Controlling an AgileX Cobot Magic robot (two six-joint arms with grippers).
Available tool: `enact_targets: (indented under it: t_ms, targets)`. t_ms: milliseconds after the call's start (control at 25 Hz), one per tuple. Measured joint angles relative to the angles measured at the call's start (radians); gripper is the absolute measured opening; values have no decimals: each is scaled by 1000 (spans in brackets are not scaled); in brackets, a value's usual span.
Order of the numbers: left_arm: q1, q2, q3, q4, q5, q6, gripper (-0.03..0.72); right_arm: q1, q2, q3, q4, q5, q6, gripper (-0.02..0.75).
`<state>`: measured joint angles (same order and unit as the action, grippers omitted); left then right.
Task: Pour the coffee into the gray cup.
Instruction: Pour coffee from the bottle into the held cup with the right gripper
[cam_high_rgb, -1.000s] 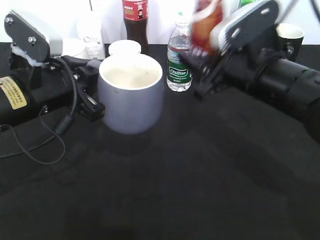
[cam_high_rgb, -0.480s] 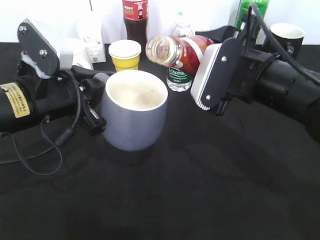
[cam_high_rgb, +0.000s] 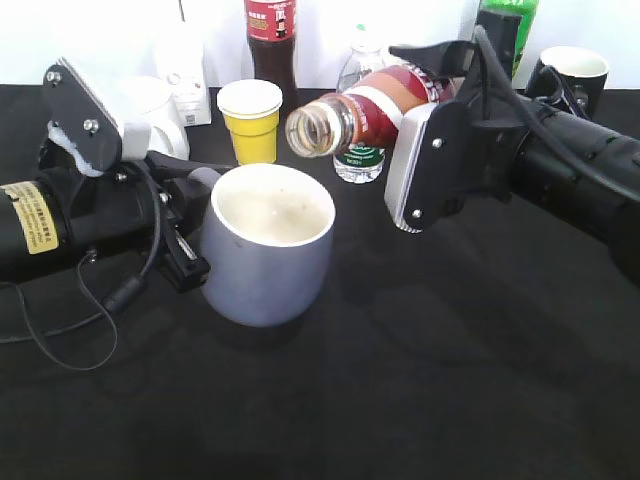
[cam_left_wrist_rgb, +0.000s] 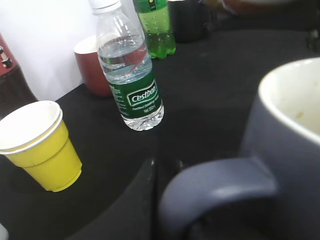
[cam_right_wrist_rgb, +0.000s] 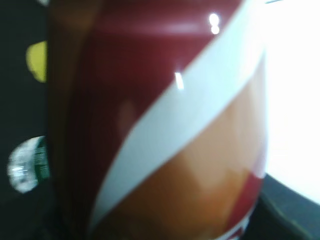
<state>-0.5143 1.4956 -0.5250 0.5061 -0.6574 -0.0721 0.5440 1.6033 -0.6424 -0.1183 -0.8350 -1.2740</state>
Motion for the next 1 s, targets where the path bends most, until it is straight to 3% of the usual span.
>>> enact_targets:
  t_ms: [160, 1000]
  targets:
    - [0, 0, 0, 0, 0, 0, 69, 0, 0, 0, -29, -71, -43, 532]
    - [0, 0, 0, 86, -47, -12, 69, 0, 0, 0, -45, -78, -96, 532]
